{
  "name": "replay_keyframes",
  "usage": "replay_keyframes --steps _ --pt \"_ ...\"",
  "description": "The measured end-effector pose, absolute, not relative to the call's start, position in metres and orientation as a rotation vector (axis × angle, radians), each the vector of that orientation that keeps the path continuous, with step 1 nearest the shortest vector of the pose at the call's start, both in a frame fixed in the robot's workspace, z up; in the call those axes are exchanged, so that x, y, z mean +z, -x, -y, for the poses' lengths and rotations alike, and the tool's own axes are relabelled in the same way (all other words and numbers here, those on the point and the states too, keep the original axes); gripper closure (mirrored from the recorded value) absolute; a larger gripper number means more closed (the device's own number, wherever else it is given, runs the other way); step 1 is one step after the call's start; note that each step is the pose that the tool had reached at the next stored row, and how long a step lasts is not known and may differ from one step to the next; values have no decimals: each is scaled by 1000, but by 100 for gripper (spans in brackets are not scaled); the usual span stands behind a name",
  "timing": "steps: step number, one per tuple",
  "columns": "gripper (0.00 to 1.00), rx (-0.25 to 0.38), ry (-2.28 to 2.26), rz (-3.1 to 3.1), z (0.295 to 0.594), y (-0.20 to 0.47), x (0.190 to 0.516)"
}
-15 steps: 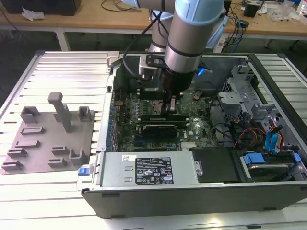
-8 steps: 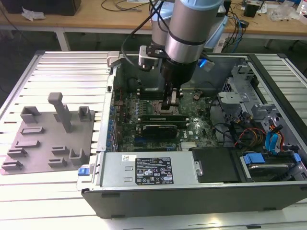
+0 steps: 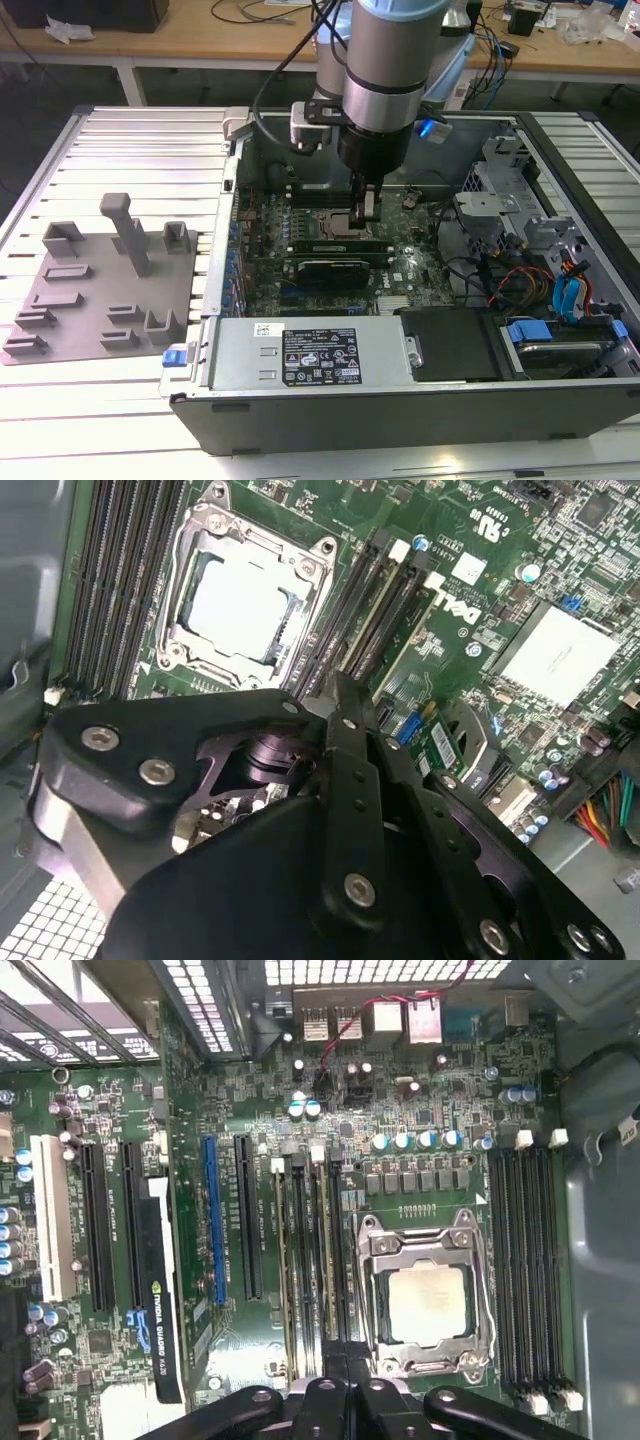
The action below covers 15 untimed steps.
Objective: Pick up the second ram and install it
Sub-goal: 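Press down the second ram until it locks into place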
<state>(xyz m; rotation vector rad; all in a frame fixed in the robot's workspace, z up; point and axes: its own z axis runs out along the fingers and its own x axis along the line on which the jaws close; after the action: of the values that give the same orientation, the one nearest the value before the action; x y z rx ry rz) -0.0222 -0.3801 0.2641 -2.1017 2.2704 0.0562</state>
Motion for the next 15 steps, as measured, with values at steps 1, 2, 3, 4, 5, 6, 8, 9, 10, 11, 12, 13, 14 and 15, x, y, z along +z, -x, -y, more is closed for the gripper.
replay_keyframes --steps 1,2,3,4,5,6,8,9,10,11,12,13,14,15 --pt "92 52 2100 -2268 380 22 264" --pt "92 52 2100 -2269 380 20 264" --pt "92 50 2102 -2269 380 16 264" --pt "92 47 2109 -2265 380 12 262" --pt "92 40 2119 -2265 380 4 259" --pt "92 33 2124 -2269 378 -4 254" --pt "92 32 2127 -2268 373 -8 245" --pt "92 33 2128 -2267 372 -8 242" --pt "92 33 2128 -2267 371 -9 240" --pt "92 33 2129 -2266 371 -9 238" --pt "92 33 2130 -2267 371 -11 235" --pt "92 33 2132 -2268 371 -12 231" --pt "92 34 2131 -2268 371 -13 228" --pt "92 36 2130 -2266 371 -13 231"
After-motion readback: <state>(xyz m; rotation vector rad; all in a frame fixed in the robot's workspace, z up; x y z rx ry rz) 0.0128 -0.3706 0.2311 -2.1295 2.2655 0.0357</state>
